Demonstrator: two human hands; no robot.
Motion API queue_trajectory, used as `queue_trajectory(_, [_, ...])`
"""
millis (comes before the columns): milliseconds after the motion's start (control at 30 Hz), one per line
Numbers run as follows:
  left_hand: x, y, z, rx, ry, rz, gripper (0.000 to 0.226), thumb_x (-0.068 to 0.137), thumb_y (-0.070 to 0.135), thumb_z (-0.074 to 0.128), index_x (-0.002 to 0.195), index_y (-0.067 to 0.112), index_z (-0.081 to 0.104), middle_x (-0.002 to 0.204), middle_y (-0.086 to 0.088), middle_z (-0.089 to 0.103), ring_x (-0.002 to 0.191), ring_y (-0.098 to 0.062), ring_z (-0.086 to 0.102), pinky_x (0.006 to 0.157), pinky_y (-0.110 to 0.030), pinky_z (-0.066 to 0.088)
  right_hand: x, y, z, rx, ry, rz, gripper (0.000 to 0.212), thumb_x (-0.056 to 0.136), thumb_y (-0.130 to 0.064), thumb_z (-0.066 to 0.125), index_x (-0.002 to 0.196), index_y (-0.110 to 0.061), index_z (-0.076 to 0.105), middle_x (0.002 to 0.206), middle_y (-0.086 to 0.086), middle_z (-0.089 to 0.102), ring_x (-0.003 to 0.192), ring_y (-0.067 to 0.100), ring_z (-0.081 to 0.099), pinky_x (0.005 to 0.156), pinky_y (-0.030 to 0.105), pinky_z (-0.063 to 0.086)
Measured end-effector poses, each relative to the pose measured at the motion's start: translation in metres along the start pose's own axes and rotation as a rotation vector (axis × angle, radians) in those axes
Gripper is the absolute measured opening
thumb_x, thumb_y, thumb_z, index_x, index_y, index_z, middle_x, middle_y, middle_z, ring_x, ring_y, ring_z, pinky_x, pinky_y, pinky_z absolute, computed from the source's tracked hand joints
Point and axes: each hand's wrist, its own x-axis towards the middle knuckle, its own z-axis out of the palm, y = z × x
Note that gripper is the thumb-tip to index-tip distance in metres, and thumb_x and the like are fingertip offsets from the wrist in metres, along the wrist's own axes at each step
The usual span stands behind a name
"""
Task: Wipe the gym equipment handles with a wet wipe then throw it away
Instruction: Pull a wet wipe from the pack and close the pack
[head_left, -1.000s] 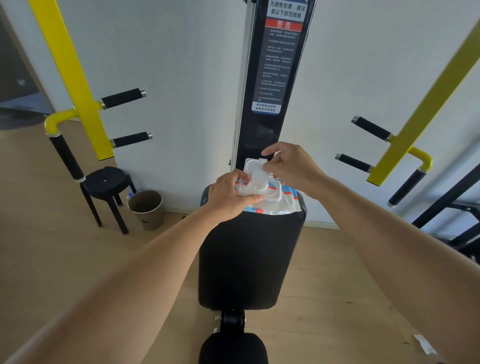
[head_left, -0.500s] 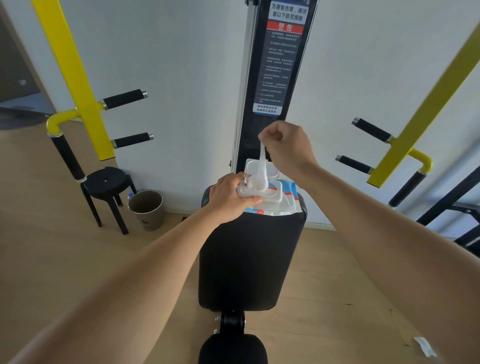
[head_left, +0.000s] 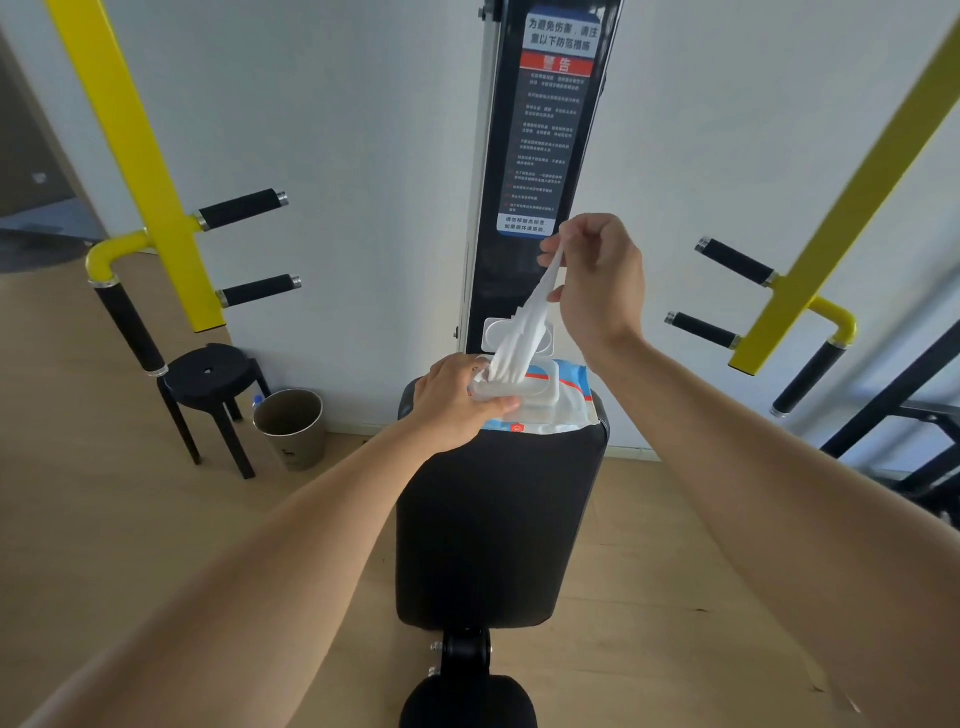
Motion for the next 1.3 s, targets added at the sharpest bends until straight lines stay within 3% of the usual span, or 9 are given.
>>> queue_trajectory(200, [0.000, -0.001, 0.001, 0.041, -0.015, 0.022, 0.027, 0.086, 0.047, 0.075, 0.099, 0.035, 0.055, 0.130, 0.004, 0.057, 0.113, -0.015, 0.055, 0.104, -0.042, 0.048, 0.014, -0.034, -0.006, 0.116, 0.007, -0.118, 0.012, 0.104, -0.014, 0.046, 0.099, -0.016, 0.057, 0.081, 0.005, 0.068, 0.072, 0.023, 0.073, 0.056, 0.033, 0.060])
queue_trajectory(400, [0.000, -0.002, 0.001, 0.015, 0.008, 0.021, 0.033, 0.085, 0.045, 0.076, 0.103, 0.030, 0.053, 0.112, 0.009, 0.055, 0.109, -0.017, 0.057, 0.099, -0.040, 0.050, 0.007, 0.007, -0.008, -0.230, -0.269, 0.155, 0.014, 0.100, -0.022, 0.054, 0.100, -0.012, 0.063, 0.077, 0.002, 0.072, 0.066, 0.017, 0.073, 0.069, 0.041, 0.063])
queue_trajectory(500, [0.001, -0.005, 0.003, 0.005, 0.016, 0.026, 0.045, 0.084, 0.047, 0.077, 0.117, 0.026, 0.055, 0.123, 0.006, 0.061, 0.114, -0.017, 0.059, 0.101, -0.039, 0.049, -0.002, 0.039, -0.018, -0.432, -0.391, 0.227, 0.017, 0.092, -0.031, 0.070, 0.099, -0.018, 0.063, 0.079, -0.003, 0.074, 0.064, 0.006, 0.068, 0.063, 0.029, 0.056])
queue_trajectory(733, [0.004, -0.009, 0.008, 0.008, 0.026, 0.004, 0.055, 0.084, 0.049, 0.075, 0.126, 0.026, 0.049, 0.131, 0.004, 0.059, 0.119, -0.019, 0.057, 0.107, -0.042, 0.046, -0.006, 0.067, -0.043, -0.470, -0.474, 0.348, 0.052, 0.068, -0.024, 0.094, 0.111, -0.025, 0.066, 0.093, -0.003, 0.069, 0.082, 0.015, 0.065, 0.068, 0.028, 0.056])
queue_trajectory(833, [0.005, -0.009, 0.008, 0.004, 0.023, 0.008, 0.052, 0.086, 0.046, 0.075, 0.125, 0.025, 0.048, 0.128, 0.003, 0.059, 0.116, -0.019, 0.057, 0.107, -0.043, 0.046, -0.004, 0.072, -0.046, -0.548, -0.526, 0.389, 0.045, 0.067, -0.031, 0.094, 0.105, -0.025, 0.070, 0.093, -0.001, 0.069, 0.083, 0.016, 0.064, 0.068, 0.028, 0.053])
queue_trajectory(1000, [0.004, -0.010, 0.008, -0.007, 0.022, 0.022, 0.049, 0.086, 0.045, 0.074, 0.122, 0.026, 0.047, 0.127, 0.003, 0.059, 0.115, -0.019, 0.057, 0.106, -0.046, 0.048, 0.002, 0.067, -0.041, -0.578, -0.499, 0.364, 0.017, 0.085, -0.032, 0.079, 0.092, -0.017, 0.076, 0.094, -0.001, 0.068, 0.082, 0.016, 0.060, 0.063, 0.023, 0.048])
queue_trajectory(1100, [0.004, -0.010, 0.008, -0.005, 0.025, 0.019, 0.045, 0.085, 0.046, 0.075, 0.115, 0.033, 0.044, 0.126, 0.005, 0.058, 0.113, -0.018, 0.058, 0.105, -0.046, 0.050, 0.005, 0.056, -0.039, -0.458, -0.263, 0.301, 0.015, 0.087, -0.034, 0.076, 0.085, -0.020, 0.069, 0.082, -0.007, 0.063, 0.074, 0.015, 0.057, 0.060, 0.025, 0.044])
queue_trajectory(1200, [0.005, -0.010, 0.009, -0.014, 0.026, 0.020, 0.043, 0.087, 0.047, 0.074, 0.117, 0.033, 0.046, 0.126, 0.007, 0.057, 0.113, -0.017, 0.057, 0.105, -0.045, 0.050, -0.002, 0.051, -0.037, -0.564, -0.059, 0.044, 0.014, 0.090, -0.039, 0.069, 0.085, -0.027, 0.064, 0.080, -0.015, 0.061, 0.079, 0.014, 0.057, 0.067, 0.028, 0.042])
queue_trajectory(1300, [0.004, -0.009, 0.008, -0.045, 0.019, 0.008, 0.042, 0.091, 0.049, 0.067, 0.125, 0.031, 0.049, 0.129, 0.006, 0.056, 0.116, -0.016, 0.055, 0.107, -0.047, 0.048, -0.013, 0.058, -0.026, -0.731, -0.303, -0.057, 0.011, 0.094, -0.040, 0.063, 0.094, -0.030, 0.068, 0.097, -0.010, 0.064, 0.092, 0.015, 0.059, 0.073, 0.029, 0.043])
